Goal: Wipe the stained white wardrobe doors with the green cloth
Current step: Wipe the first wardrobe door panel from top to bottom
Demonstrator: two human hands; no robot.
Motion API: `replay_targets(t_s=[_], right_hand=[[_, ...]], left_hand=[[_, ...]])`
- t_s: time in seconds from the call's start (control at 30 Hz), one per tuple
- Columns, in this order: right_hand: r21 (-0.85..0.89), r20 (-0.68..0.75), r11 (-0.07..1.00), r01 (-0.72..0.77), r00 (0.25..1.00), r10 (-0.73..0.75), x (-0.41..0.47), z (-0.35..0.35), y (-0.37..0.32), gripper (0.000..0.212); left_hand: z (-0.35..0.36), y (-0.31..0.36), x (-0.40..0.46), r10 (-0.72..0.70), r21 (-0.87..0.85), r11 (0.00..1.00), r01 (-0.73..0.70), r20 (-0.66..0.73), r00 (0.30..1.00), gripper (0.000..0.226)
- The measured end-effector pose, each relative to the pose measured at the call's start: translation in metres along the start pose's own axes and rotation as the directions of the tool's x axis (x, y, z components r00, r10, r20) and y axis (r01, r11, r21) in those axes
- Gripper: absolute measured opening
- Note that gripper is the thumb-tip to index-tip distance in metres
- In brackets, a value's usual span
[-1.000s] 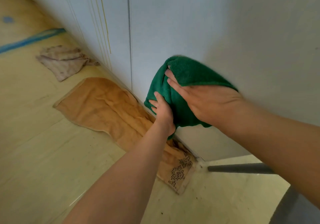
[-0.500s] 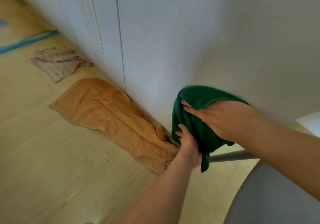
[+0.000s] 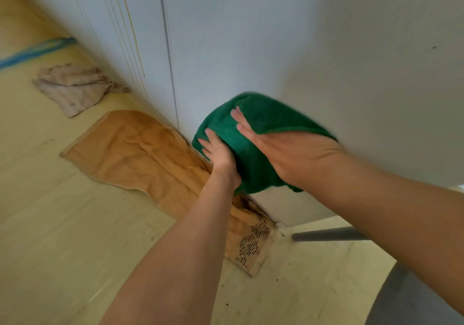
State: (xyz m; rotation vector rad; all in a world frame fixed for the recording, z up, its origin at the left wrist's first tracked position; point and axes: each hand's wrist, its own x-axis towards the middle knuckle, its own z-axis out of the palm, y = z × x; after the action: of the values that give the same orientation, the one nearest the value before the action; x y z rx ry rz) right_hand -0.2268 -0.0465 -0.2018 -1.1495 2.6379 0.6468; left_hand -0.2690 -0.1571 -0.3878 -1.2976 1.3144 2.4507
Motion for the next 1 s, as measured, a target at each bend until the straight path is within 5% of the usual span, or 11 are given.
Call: replay_targets(t_s=[0.1, 0.23, 0.37, 0.47, 0.6, 0.7, 0.9, 1.0], right_hand=[[0.011, 0.027, 1.000, -0.023, 0.999, 0.023, 0.013, 0.004, -0.011, 0.072], [-0.129, 0.058, 0.991, 0.028, 0.998, -0.021, 0.009, 0.006, -0.009, 0.062], [-0.414, 0.156, 0.898, 0.149, 0.984, -0.091, -0.027, 0.009, -0.002, 0.060], [-0.376, 0.185, 0.923, 0.081, 0.983, -0.011, -0.069, -0.001, 0.006, 0.067], [-0.385, -0.132, 0.923, 0.005, 0.989, -0.061, -0.100, -0.018, 0.038, 0.072], [-0.393, -0.170, 0.919, 0.013, 0.982, -0.087, -0.116, -0.056, 0.054, 0.068], [-0.350, -0.156, 0.936, 0.042, 0.982, -0.102, -0.112, -0.073, 0.055, 0.068], [-0.261, -0.143, 0.964, 0.049, 0.986, -0.089, -0.090, -0.054, 0.050, 0.072]], left_hand=[[-0.014, -0.039, 0.035, -0.201, -0.166, 0.960, 0.225, 0.149, 0.968, 0.138], [-0.009, -0.086, 0.003, -0.379, -0.168, 0.880, 0.444, 0.316, 0.870, 0.161], [0.012, -0.085, -0.103, -0.433, -0.144, 0.842, 0.520, 0.392, 0.811, 0.118], [0.026, -0.071, -0.145, -0.432, -0.110, 0.841, 0.530, 0.455, 0.779, 0.095], [0.040, -0.021, -0.186, -0.342, -0.108, 0.886, 0.451, 0.506, 0.792, 0.081], [0.047, 0.028, -0.207, -0.266, -0.129, 0.911, 0.392, 0.542, 0.797, 0.081], [0.065, 0.009, -0.103, -0.240, -0.202, 0.936, 0.289, 0.239, 0.941, 0.124], [0.051, 0.026, -0.115, -0.165, -0.095, 0.980, 0.175, 0.108, 0.980, 0.107]])
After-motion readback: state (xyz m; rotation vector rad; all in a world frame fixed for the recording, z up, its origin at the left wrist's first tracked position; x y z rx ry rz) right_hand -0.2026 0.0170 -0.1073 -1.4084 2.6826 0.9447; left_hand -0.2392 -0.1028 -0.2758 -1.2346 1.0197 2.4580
